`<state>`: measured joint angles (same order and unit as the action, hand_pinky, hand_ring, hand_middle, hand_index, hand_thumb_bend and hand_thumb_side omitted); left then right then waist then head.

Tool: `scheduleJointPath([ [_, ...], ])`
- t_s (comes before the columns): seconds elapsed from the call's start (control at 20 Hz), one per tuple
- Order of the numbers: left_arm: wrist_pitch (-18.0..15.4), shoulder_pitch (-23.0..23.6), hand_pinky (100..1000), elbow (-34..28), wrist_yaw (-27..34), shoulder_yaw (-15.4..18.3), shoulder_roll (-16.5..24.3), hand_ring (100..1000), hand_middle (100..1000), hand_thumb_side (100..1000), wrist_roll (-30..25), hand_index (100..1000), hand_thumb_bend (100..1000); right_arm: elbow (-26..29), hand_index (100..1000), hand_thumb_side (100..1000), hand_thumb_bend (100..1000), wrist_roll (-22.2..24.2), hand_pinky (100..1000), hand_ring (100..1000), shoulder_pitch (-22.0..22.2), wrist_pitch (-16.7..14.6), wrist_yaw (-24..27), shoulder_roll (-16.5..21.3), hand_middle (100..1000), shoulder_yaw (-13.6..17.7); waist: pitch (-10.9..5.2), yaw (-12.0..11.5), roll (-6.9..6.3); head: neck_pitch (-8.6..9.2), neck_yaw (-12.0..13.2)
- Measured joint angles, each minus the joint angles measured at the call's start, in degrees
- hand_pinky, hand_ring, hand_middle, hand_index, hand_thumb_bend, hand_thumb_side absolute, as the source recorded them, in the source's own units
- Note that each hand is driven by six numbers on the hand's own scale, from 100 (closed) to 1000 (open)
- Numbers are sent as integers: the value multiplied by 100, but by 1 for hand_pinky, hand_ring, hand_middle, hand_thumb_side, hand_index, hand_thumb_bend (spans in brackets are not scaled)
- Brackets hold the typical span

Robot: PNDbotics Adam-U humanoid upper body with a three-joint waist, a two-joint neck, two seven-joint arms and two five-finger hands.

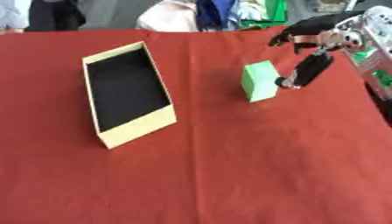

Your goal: Pick up objects on the table and place them in the box.

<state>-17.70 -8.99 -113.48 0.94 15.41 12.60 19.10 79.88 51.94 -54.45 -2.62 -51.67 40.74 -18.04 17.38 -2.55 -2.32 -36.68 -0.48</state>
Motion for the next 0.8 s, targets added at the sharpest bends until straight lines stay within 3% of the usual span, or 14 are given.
scheduleJointPath([
  [0.4, -3, 0, 567, 0, 0, 0, -3, 616, 595, 370, -6, 727, 100, -203, 1000, 470, 261, 2, 809, 773, -20, -37, -27, -95, 900, -34, 0, -32, 0, 1, -2],
  [0.8, 1, 0, 567, 0, 0, -1, -5, 616, 595, 372, -31, 727, 100, -549, 1000, 462, 291, 8, 814, 780, -131, -73, -123, -224, 940, -52, 0, -65, 0, 3, -17],
])
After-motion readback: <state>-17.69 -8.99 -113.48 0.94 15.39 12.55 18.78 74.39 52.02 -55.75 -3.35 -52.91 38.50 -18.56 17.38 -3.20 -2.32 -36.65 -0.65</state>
